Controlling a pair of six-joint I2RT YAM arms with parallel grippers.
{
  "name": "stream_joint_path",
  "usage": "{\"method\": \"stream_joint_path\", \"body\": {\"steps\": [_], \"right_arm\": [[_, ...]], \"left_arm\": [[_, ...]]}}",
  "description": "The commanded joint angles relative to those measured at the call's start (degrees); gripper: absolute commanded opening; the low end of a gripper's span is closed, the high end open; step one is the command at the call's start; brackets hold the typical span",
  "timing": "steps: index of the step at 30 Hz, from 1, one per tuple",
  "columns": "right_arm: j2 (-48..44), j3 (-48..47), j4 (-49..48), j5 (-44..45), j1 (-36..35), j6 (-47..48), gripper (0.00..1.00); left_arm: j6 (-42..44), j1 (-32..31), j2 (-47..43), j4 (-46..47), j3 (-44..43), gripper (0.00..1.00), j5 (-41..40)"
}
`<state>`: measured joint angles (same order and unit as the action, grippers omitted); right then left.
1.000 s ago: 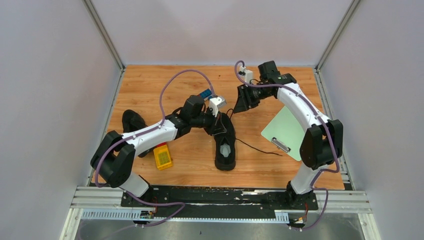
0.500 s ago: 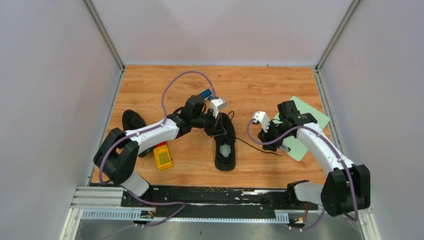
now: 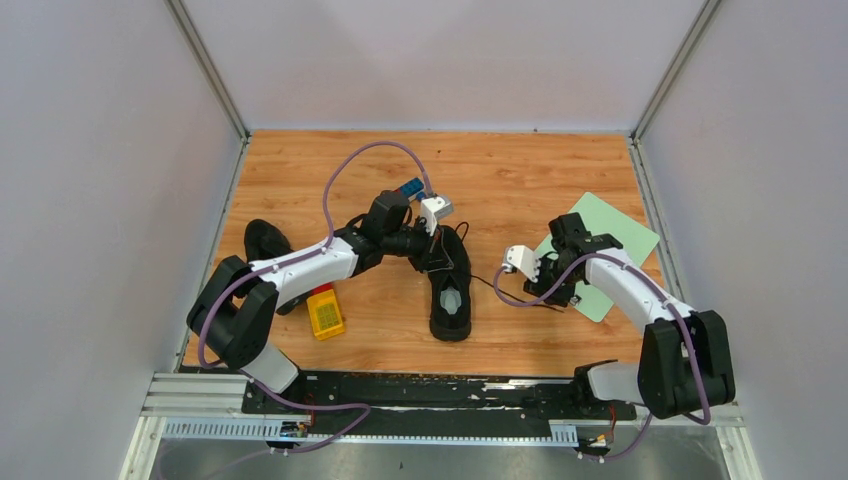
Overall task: Tie the shoes
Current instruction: Wrap the shoelace around the shoelace.
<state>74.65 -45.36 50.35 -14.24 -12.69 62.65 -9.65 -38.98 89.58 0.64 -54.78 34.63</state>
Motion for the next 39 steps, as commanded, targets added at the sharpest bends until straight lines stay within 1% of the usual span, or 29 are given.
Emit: {"method": "stream_joint_path", "body": {"steps": [1,8,20,22,25,26,29,32,36,39], "right_arm": [[-0.11,-0.08,-0.92,4.08,0.06,2.74,0.36],[0.5,3.28,-0.71,6.27,0.13,2.24,0.37],[6.85,2.92,-2.48,8.95,0.2,-0.68,0.33],[7.44,3.14,-2.48,8.97,0.16,-0.77,0.28],[8.4,2.72,-2.48,9.18,0.21,-1.45,0.06],[8.22,1.89,-2.18,9.19,0.15,-1.8,0.01],[5.21,-3.29,-0.93,8.17,0.12,-2.84,0.0],[3.0,-15.71,2.75,2.83,0.1,-6.06,0.0],[6.62,-34.48,10.58,-4.9,-0.58,-13.6,0.0],[10.95,-45.46,12.22,-9.47,-2.42,-19.38,0.0]], "left_arm": [[0.78,0.22,-0.03,1.64,-1.11,0.0,0.93],[0.68,0.22,0.32,1.55,-1.35,0.0,0.88],[0.6,0.22,0.44,1.55,-1.38,0.0,0.88],[0.62,0.22,0.43,1.55,-1.38,0.0,0.88],[0.66,0.15,0.42,1.6,-1.38,0.0,1.0],[0.68,0.19,0.46,1.62,-1.38,0.0,1.03],[0.73,0.22,0.7,1.56,-1.57,0.0,1.43],[1.05,0.19,1.08,1.47,-1.82,0.0,1.94],[1.71,0.2,1.25,1.79,-1.89,0.0,4.28],[2.47,0.22,1.09,2.68,-1.73,0.0,7.22]]}}
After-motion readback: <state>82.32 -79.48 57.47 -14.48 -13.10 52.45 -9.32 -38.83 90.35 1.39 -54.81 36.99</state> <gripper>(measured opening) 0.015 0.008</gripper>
